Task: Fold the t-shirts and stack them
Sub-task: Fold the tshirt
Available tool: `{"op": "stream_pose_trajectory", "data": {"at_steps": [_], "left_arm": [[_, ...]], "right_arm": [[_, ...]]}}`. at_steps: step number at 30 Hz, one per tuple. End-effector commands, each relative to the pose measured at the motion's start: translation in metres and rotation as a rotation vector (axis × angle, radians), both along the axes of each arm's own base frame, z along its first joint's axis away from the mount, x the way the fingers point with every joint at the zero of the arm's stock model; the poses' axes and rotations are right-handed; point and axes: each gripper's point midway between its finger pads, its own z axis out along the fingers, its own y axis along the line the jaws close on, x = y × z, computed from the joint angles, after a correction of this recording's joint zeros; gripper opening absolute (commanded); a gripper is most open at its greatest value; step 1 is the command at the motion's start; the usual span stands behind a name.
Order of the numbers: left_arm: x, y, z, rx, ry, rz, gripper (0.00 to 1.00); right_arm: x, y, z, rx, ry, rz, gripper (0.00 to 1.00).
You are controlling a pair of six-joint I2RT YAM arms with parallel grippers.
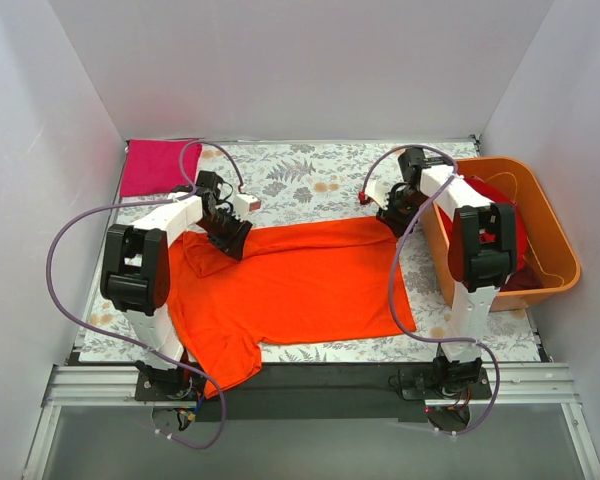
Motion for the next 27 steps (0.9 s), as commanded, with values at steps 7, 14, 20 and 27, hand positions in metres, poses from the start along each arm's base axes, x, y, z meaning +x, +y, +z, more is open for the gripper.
{"op": "stream_pose_trajectory", "data": {"at_steps": [7,14,20,27], "left_arm": [[-0.003,0.004,-0.011,0.079,-0.035,-0.06,0.4],[-0.005,0.012,-0.021,0.119,-0.03,-0.07,0.36],[-0.007,0.013,-0.025,0.129,-0.021,-0.072,0.32],[-0.008,0.015,-0.026,0.136,-0.018,-0.07,0.33]], "right_arm": [[0.002,0.018,-0.008,0.0,-0.003,0.073,0.42],[0.002,0.02,-0.019,-0.022,-0.003,0.089,0.39],[0.006,0.016,-0.025,-0.056,-0.029,0.1,0.39],[-0.001,0.014,-0.024,-0.064,-0.026,0.119,0.47]]}}
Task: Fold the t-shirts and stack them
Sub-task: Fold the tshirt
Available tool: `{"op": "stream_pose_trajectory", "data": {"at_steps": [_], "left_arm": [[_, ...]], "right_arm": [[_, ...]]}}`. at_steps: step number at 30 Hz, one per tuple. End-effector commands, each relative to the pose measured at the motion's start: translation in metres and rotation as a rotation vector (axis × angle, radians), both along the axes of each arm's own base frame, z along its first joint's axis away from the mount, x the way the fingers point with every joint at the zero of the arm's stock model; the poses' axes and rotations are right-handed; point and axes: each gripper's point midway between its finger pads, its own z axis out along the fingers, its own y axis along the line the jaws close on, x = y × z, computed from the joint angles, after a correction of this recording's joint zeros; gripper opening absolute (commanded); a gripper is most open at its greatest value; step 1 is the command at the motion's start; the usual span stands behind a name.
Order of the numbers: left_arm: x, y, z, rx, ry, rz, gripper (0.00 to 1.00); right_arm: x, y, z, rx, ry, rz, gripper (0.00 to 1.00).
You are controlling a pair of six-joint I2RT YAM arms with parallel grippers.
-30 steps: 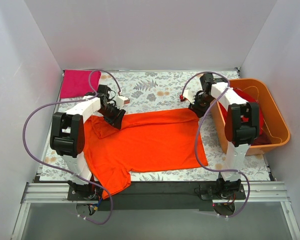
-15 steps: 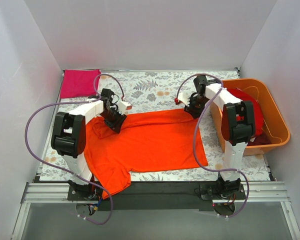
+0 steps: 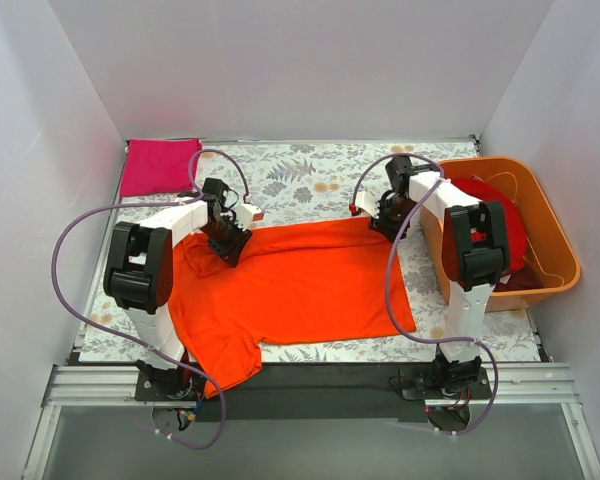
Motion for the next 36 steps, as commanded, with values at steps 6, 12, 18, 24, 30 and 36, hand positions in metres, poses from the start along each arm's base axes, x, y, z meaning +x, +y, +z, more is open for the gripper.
{"op": "stream_pose_trajectory", "data": {"at_steps": [6,12,18,24,30,36], "left_arm": [[0.0,0.005,-0.003,0.027,-0.023,-0.014,0.19],[0.004,0.006,-0.002,0.034,-0.031,-0.012,0.01],[0.006,0.006,0.003,0.033,-0.047,-0.025,0.0],[0.005,0.004,0.004,0.027,-0.04,-0.028,0.0],[0.006,0.004,0.005,0.023,-0.04,-0.026,0.0],[0.007,0.004,0.006,0.021,-0.047,-0.021,0.0]], "right_arm": [[-0.011,0.0,0.009,0.001,-0.019,0.063,0.47],[-0.013,-0.001,0.002,-0.004,-0.003,0.063,0.47],[-0.011,0.002,0.004,0.007,-0.01,0.073,0.47],[-0.013,0.002,0.008,0.015,-0.012,0.089,0.47],[-0.004,0.005,0.01,0.021,-0.03,0.086,0.43],[0.006,0.008,0.017,0.031,-0.056,0.096,0.31]]}}
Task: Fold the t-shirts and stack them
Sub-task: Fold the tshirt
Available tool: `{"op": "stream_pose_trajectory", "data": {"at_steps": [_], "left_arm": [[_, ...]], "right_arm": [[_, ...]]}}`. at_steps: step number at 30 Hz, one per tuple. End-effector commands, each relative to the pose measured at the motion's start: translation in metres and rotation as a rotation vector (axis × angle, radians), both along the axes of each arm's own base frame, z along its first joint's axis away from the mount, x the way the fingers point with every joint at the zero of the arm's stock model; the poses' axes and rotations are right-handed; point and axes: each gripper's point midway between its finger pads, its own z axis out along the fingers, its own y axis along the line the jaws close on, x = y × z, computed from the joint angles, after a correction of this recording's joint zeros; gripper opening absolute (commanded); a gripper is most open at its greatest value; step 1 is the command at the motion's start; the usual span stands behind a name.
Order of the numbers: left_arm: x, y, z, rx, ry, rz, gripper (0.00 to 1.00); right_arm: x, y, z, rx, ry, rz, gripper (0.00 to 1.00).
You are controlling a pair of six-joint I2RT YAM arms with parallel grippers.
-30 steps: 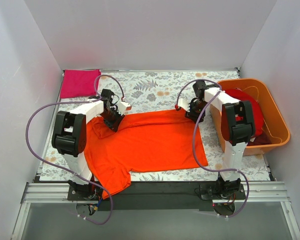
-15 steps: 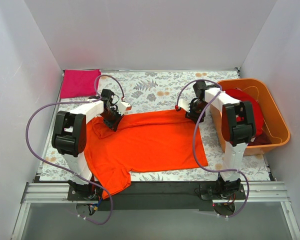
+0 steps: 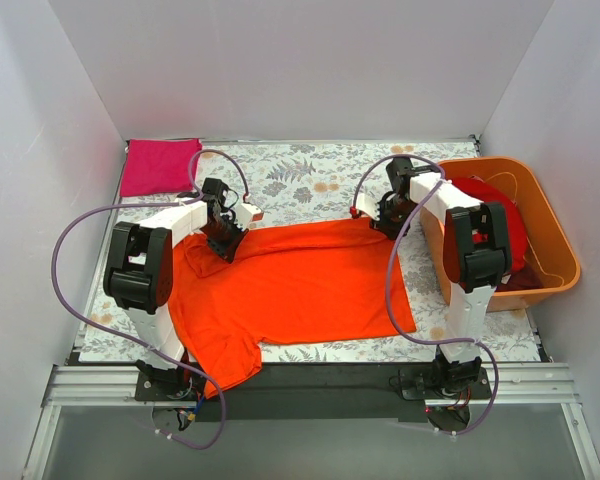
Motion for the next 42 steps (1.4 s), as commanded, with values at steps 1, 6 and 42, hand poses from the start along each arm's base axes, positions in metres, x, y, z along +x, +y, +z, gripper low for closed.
{"op": "stream_pose_trajectory", "data": {"at_steps": [1,6,42], "left_arm": [[0.002,-0.001,0.008,-0.004,-0.018,-0.011,0.0],[0.004,-0.001,0.011,-0.009,-0.022,-0.001,0.0],[0.014,0.031,0.09,-0.226,-0.004,0.196,0.33]], "right_arm": [[0.012,0.007,0.017,0.024,-0.051,0.037,0.29],[0.008,0.006,0.011,0.011,-0.036,0.047,0.13],[-0.007,0.031,0.054,0.112,-0.043,0.022,0.59]]}}
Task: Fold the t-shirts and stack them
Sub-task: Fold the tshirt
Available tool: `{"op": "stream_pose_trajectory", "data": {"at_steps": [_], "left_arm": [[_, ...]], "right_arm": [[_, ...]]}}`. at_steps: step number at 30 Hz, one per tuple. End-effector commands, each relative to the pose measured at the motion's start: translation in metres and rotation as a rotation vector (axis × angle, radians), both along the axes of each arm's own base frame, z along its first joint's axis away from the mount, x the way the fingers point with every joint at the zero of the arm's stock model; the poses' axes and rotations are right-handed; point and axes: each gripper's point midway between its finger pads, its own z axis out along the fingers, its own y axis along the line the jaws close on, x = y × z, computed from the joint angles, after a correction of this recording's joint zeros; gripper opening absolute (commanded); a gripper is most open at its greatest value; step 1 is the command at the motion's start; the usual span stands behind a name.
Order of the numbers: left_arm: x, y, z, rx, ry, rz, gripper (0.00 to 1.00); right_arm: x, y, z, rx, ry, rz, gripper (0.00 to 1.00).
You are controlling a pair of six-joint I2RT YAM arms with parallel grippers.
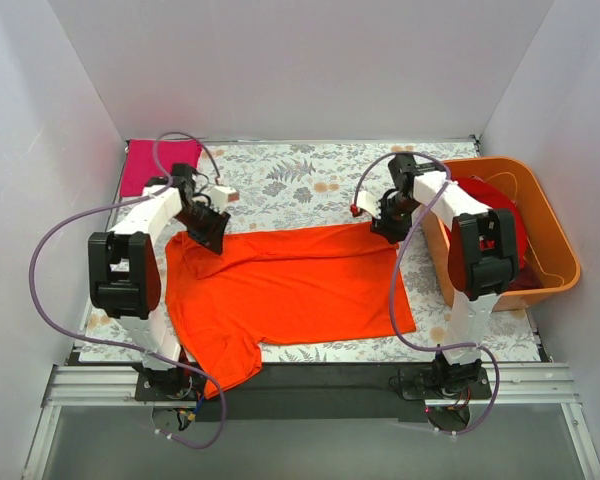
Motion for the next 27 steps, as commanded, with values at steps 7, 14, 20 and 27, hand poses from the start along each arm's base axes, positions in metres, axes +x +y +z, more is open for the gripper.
{"op": "stream_pose_trajectory", "data": {"at_steps": [7,14,20,27], "left_arm": [[0.026,0.063,0.032,-0.081,-0.077,0.241,0.34],[0.044,0.063,0.019,-0.117,-0.085,0.279,0.36],[0.05,0.067,0.001,-0.107,-0.052,0.305,0.36],[0.043,0.062,-0.015,-0.121,0.005,0.309,0.36]], "right_arm": [[0.013,0.129,0.068,0.298,0.011,-0.024,0.52],[0.014,0.224,0.078,0.489,0.183,-0.111,0.47],[0.006,0.286,0.081,0.615,0.296,-0.169,0.46],[0.002,0.343,0.082,0.776,0.393,-0.243,0.48]]}}
